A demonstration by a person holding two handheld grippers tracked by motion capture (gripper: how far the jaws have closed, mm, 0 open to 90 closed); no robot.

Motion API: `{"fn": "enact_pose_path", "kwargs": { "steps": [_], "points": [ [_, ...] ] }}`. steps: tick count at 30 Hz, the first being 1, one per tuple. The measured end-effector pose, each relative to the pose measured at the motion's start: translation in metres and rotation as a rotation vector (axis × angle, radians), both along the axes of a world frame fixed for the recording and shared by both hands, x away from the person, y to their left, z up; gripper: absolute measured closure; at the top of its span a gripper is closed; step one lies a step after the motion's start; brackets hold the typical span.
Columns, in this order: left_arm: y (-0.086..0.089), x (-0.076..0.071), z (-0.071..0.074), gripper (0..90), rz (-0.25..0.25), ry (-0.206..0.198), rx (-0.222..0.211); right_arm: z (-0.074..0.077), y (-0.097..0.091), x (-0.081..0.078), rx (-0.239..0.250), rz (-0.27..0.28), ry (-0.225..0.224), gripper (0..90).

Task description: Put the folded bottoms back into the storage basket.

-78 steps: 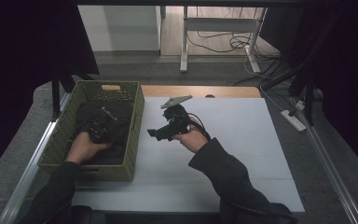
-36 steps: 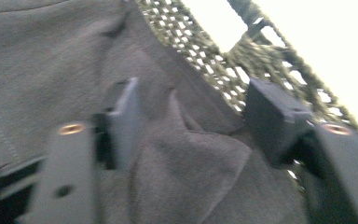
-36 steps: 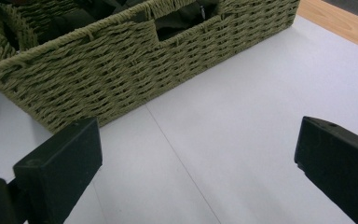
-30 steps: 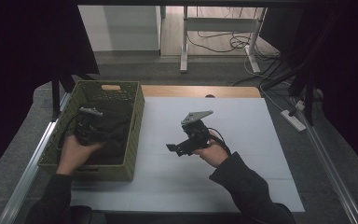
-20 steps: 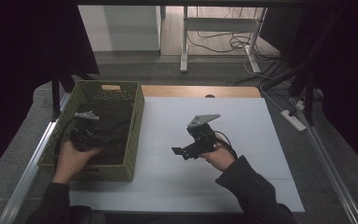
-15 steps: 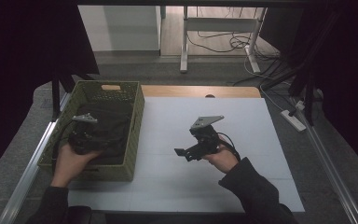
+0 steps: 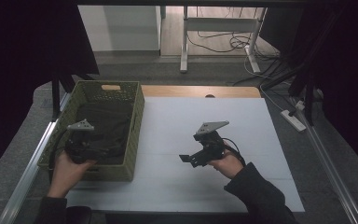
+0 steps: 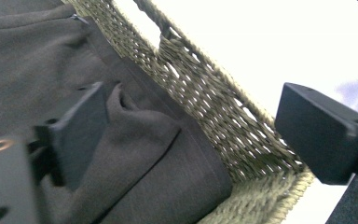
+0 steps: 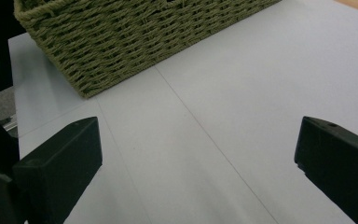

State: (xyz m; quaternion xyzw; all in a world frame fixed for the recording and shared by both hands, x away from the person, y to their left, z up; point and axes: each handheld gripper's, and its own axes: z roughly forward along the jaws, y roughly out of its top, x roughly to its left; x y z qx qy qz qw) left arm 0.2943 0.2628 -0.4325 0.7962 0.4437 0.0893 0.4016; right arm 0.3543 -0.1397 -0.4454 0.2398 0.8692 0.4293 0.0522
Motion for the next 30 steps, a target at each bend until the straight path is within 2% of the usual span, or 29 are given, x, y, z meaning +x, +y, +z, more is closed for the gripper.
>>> {"fn": "enact_pose_path", "kwargs": {
  "steps": [14, 21, 30],
  "points": [
    [-0.003, -0.025, -0.002, 3.4, -0.004, -0.024, -0.016, -0.006, -0.002, -0.006, 0.005, 0.001, 0.013, 1.3],
    [-0.001, -0.047, 0.000, 1.1, 0.006, -0.046, -0.055, -0.009, 0.000, -0.008, -0.010, -0.008, 0.015, 1.3],
    [-0.003, -0.073, -0.005, 0.0, 0.026, -0.077, -0.054, -0.014, 0.000, -0.013, -0.033, 0.001, 0.007, 1.3]
  ]
}}
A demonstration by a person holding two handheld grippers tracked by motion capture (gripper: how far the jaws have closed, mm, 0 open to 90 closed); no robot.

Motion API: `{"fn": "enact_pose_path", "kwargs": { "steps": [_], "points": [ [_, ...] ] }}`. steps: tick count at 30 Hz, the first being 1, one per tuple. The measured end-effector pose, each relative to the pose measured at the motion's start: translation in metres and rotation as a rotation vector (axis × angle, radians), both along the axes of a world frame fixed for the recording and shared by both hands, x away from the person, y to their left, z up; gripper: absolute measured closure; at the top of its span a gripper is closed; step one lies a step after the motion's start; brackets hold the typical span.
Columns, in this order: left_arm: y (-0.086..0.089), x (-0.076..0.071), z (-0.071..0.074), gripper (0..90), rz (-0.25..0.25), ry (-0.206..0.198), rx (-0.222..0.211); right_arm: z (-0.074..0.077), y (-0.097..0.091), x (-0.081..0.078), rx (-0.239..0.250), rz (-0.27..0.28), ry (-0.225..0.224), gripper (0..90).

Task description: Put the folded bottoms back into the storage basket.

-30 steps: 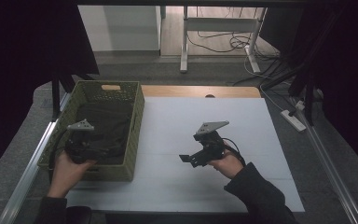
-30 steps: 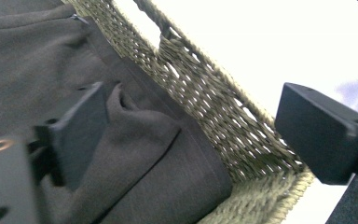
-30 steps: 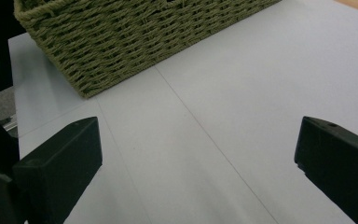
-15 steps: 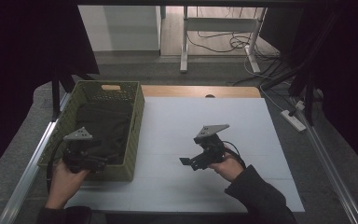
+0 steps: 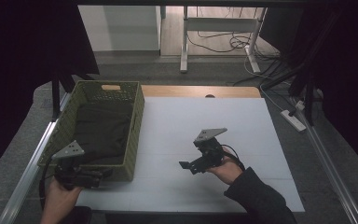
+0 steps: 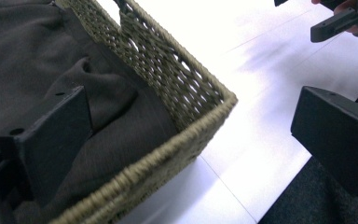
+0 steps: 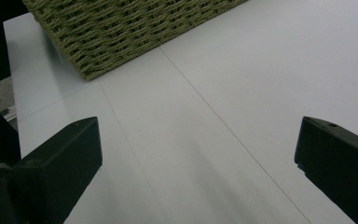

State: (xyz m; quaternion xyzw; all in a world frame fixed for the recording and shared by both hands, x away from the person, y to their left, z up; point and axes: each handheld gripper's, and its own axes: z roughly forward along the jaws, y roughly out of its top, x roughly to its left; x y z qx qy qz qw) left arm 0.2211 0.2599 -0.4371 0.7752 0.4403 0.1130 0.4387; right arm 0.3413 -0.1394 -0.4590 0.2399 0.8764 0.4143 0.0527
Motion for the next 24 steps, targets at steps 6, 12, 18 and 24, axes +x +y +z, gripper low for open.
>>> {"fn": "enact_pose_path", "kwargs": {
  "steps": [6, 12, 18, 24],
  "points": [
    [0.000, -0.017, -0.005, 0.4, 0.005, -0.013, 0.009, -0.003, -0.005, -0.001, -0.010, -0.001, -0.016, 1.3],
    [0.004, -0.036, -0.018, 0.3, 0.032, -0.020, 0.021, -0.005, -0.013, -0.004, -0.012, -0.016, -0.018, 1.3],
    [0.009, -0.041, -0.034, 0.0, 0.047, -0.012, 0.037, -0.005, -0.019, -0.009, -0.008, -0.024, -0.027, 0.7],
    [0.012, -0.042, -0.045, 0.0, 0.063, -0.012, 0.059, -0.007, -0.025, -0.014, -0.015, -0.037, -0.028, 0.0]
  ]
}}
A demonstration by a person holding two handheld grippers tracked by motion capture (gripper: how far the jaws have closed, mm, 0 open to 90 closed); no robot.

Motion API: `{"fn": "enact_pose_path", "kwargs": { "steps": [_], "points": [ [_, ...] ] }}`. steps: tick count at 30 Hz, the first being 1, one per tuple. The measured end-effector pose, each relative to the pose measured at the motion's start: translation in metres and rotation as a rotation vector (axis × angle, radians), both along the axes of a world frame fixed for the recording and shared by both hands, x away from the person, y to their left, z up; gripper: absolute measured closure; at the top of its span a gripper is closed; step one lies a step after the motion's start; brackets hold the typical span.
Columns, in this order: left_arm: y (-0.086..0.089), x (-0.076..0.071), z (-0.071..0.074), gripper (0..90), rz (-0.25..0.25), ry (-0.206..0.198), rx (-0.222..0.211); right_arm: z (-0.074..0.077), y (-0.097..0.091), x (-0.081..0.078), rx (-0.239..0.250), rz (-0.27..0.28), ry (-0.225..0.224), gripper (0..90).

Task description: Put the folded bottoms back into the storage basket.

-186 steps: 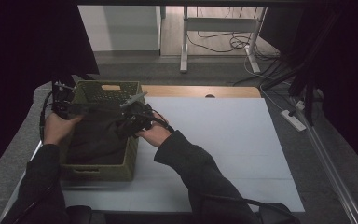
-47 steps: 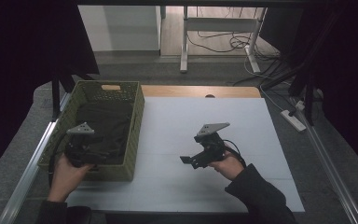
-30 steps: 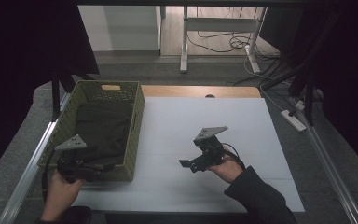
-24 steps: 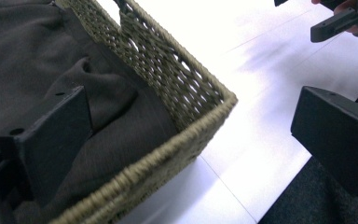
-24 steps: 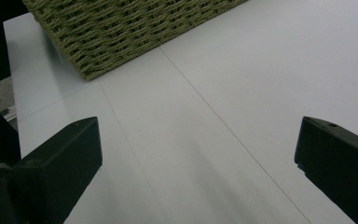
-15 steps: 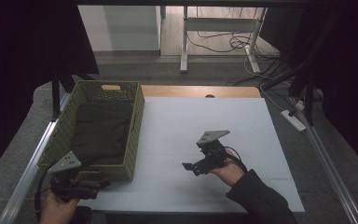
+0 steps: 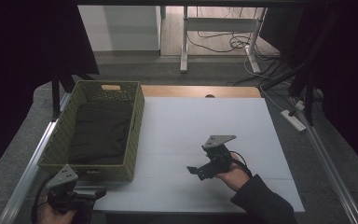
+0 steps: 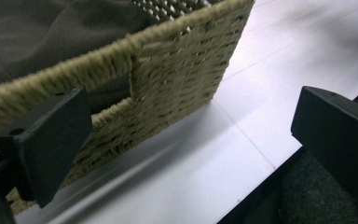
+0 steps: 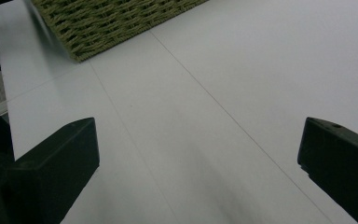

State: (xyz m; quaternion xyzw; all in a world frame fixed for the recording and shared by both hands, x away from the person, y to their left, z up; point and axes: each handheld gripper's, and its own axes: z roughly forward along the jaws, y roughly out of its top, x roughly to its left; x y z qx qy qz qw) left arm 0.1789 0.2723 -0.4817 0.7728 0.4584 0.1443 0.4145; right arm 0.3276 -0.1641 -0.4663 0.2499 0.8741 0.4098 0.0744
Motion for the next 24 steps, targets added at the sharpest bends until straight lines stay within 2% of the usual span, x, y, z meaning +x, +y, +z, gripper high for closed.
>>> {"fn": "enact_pose_path", "kwargs": {
  "steps": [8, 11, 16, 24],
  "points": [
    [0.004, 0.003, -0.014, 0.0, -0.002, 0.025, 0.044, 0.000, -0.013, -0.006, 0.002, -0.027, -0.022, 0.0],
    [0.007, 0.006, -0.018, 0.0, -0.007, 0.052, 0.024, 0.001, -0.017, -0.008, 0.009, -0.040, -0.025, 0.0],
    [0.011, 0.008, -0.019, 0.0, -0.008, 0.069, -0.012, 0.001, -0.025, -0.012, 0.025, -0.052, -0.019, 0.0],
    [0.011, 0.010, -0.020, 0.0, -0.014, 0.084, -0.011, -0.001, -0.039, -0.019, 0.031, -0.073, -0.022, 0.0]
  ]
}}
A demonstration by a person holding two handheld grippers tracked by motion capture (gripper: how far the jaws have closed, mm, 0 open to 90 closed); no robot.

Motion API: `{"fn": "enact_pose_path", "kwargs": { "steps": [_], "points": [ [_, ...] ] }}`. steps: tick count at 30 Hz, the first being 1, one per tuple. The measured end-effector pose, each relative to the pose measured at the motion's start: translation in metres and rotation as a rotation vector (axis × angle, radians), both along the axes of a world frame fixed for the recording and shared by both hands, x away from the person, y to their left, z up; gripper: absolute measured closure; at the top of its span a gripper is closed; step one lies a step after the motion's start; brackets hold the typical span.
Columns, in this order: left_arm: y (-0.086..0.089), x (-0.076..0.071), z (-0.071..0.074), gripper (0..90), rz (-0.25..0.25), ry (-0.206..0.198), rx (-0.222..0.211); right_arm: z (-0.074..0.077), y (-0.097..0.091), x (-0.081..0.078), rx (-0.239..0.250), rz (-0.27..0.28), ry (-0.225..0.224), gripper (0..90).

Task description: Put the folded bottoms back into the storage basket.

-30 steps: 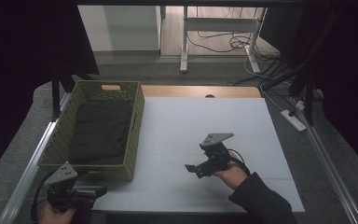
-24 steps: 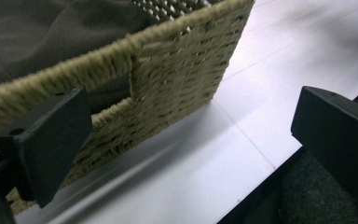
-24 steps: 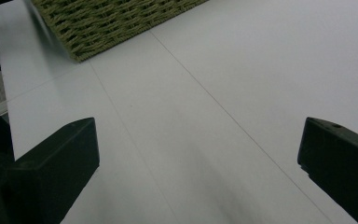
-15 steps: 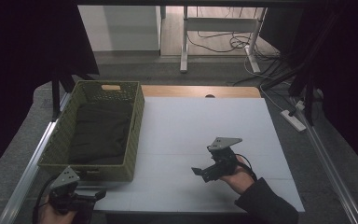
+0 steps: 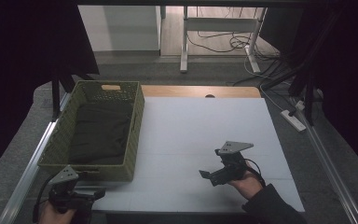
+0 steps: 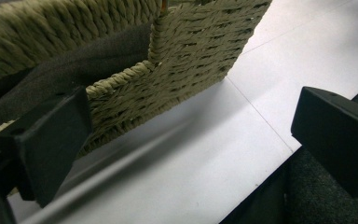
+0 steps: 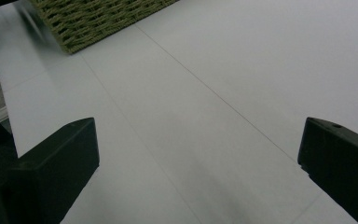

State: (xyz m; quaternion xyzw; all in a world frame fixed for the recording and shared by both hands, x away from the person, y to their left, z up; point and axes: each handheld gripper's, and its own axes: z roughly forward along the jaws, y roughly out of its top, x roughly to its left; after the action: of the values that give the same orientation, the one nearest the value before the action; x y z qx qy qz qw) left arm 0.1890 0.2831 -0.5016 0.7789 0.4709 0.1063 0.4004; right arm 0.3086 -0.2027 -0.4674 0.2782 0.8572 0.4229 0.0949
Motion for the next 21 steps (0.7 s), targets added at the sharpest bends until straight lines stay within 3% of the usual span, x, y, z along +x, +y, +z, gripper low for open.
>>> {"fn": "enact_pose_path", "kwargs": {
  "steps": [21],
  "points": [
    [0.001, 0.001, 0.000, 0.0, -0.005, 0.008, -0.006, -0.006, -0.043, -0.016, -0.034, -0.101, 0.002, 0.0]
  ]
}}
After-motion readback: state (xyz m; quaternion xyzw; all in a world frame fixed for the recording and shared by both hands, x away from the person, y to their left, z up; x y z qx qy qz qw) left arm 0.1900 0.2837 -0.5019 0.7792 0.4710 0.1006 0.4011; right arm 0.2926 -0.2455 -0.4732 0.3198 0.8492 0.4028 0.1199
